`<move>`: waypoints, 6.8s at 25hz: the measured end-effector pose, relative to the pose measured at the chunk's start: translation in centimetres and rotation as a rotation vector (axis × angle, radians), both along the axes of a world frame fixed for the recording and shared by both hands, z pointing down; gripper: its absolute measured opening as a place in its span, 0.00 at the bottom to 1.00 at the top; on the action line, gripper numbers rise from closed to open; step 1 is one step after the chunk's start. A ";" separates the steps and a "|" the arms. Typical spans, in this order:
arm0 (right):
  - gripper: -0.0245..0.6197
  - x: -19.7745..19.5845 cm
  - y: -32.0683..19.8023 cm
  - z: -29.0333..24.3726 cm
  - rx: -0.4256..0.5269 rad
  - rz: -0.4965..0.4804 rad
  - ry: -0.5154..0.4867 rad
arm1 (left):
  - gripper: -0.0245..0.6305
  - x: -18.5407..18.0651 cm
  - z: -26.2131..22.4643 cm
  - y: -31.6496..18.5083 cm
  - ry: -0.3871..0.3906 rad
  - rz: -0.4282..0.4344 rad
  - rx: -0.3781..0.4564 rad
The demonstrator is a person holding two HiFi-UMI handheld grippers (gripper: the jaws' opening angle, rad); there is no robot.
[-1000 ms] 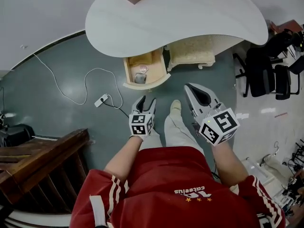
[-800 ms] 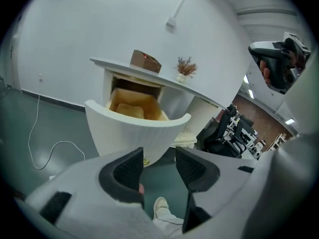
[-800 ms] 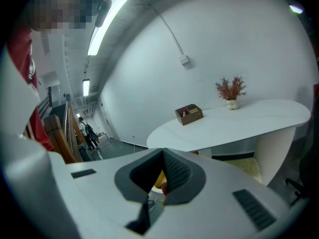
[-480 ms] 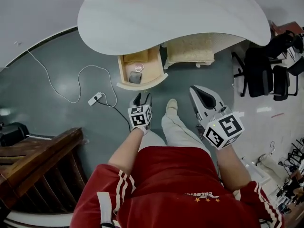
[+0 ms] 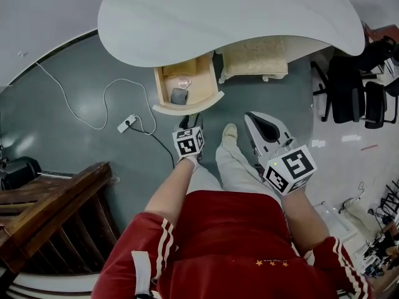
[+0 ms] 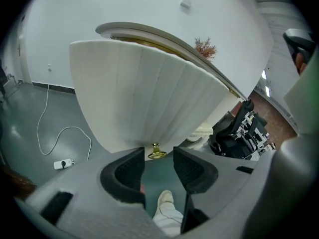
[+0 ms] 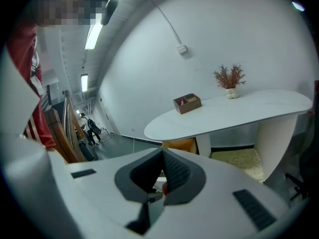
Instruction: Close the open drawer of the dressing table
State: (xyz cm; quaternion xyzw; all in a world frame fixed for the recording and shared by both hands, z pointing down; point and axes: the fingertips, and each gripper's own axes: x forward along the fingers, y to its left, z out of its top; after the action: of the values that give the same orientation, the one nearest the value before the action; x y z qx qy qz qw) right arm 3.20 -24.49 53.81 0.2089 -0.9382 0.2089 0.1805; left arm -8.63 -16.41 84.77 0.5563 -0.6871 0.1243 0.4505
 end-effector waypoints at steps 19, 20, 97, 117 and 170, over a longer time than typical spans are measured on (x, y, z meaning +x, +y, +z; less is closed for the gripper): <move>0.04 -0.4 -1.6 2.0 -0.022 0.029 0.009 | 0.19 -0.7 0.2 -1.0 -0.151 0.142 -0.013; 0.04 -0.4 -1.8 2.2 -0.015 0.027 0.013 | 0.19 -0.8 0.2 -1.3 -0.160 0.153 -0.009; 0.04 -4.6 -9.7 12.9 -0.111 0.091 0.004 | 0.19 -8.8 -0.5 -13.9 -0.375 0.155 0.086; 0.04 -3.9 -10.1 13.3 -0.114 0.121 0.016 | 0.19 -12.5 -0.8 -19.3 -0.421 0.118 0.149; 0.04 -5.0 3.6 -10.5 0.117 0.188 -0.078 | 0.30 -11.1 -34.3 3.0 -0.153 0.335 0.505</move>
State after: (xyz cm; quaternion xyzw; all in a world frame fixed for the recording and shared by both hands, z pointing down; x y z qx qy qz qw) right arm -1.83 -20.89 43.31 0.2976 -0.9314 0.1779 0.1110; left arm -19.72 -13.44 50.46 0.7453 -0.6267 0.0637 0.2184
